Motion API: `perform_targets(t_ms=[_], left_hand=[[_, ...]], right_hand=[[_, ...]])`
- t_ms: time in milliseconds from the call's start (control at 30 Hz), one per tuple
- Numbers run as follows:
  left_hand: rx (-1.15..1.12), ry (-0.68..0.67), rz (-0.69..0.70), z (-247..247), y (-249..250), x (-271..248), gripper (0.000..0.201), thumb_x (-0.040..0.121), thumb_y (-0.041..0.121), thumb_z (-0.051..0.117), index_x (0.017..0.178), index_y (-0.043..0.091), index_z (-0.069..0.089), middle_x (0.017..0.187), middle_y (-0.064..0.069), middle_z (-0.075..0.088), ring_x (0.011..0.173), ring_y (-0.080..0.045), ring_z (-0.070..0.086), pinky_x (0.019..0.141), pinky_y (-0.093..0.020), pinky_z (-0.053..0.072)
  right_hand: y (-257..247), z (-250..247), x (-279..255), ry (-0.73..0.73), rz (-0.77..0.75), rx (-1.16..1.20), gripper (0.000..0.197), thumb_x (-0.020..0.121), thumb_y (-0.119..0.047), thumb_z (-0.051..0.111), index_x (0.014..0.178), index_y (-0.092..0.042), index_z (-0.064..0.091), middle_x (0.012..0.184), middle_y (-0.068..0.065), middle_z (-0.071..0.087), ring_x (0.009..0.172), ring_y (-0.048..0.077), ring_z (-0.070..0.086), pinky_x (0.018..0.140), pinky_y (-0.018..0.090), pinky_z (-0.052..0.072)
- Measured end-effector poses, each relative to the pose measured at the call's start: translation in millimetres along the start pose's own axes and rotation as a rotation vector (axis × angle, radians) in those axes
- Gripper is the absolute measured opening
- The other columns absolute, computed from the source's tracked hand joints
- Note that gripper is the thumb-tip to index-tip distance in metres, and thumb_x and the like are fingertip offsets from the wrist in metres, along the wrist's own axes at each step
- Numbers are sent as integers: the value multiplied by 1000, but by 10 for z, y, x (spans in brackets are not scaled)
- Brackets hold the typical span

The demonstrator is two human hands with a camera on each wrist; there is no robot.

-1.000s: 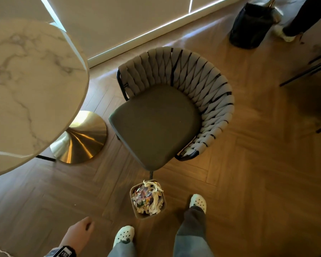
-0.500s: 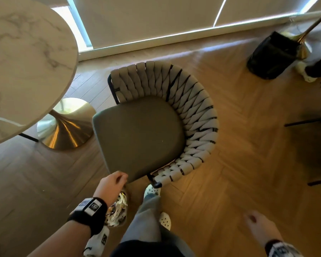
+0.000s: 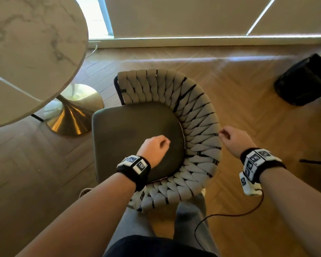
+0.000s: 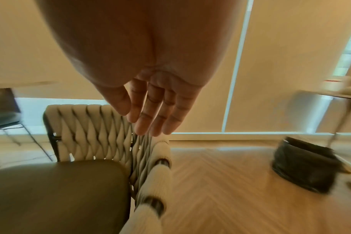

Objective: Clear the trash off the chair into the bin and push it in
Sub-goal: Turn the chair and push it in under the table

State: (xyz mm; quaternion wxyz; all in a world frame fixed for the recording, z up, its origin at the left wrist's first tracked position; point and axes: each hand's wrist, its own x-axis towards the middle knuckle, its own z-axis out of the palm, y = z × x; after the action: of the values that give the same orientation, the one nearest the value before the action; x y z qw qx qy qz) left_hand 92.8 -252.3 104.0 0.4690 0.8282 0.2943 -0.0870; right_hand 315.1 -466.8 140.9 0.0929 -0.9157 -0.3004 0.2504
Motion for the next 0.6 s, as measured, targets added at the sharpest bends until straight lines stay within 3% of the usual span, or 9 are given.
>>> perform_targets(t_ms=[67,133,267,400,500,600], left_hand=[[-30,27,-31,144,134,125,25,101,37,48,114,24,66,101,6,70,81,-8,66,76,-27,56],[-60,46,-91,302,264,210,25,102,36,47,114,24,65,100,4,69,82,-11,66,77,-32,58],[-117,72,-183,736,544,326,28,101,38,45,117,24,65,103,4,70,89,-13,66,82,-35,58],[-129,13,-259,1374,742,478,32,98,43,48,115,22,64,106,-1,68,93,-18,65,86,-42,57],[-134,-88,-330,1833,871,570,59,89,61,54,133,21,55,130,-4,57,116,-23,57,99,-44,51],[-7,-158,-307,2167,927,581,90,83,66,62,151,14,32,149,-10,37,136,-31,39,110,-45,40]], right_hand=[[44,-45,337,-45,-133,-72,17,100,-26,49,105,-20,64,101,5,69,88,22,60,77,37,49],[127,-72,658,-111,-292,-198,21,98,-19,50,114,-19,64,115,6,65,104,24,57,89,38,48],[316,-111,1138,-251,-642,-611,46,91,-9,55,135,-21,52,147,8,47,136,30,39,108,46,41],[407,-170,1490,-293,-895,-884,55,96,-7,48,149,-20,41,160,9,35,151,29,24,122,43,22],[439,-116,1710,-307,-1007,-1002,50,99,-10,45,148,-21,42,161,5,34,154,25,17,124,40,9],[423,51,1873,-299,-1055,-1049,43,101,-15,45,143,-20,47,158,6,39,153,27,20,125,42,9]])
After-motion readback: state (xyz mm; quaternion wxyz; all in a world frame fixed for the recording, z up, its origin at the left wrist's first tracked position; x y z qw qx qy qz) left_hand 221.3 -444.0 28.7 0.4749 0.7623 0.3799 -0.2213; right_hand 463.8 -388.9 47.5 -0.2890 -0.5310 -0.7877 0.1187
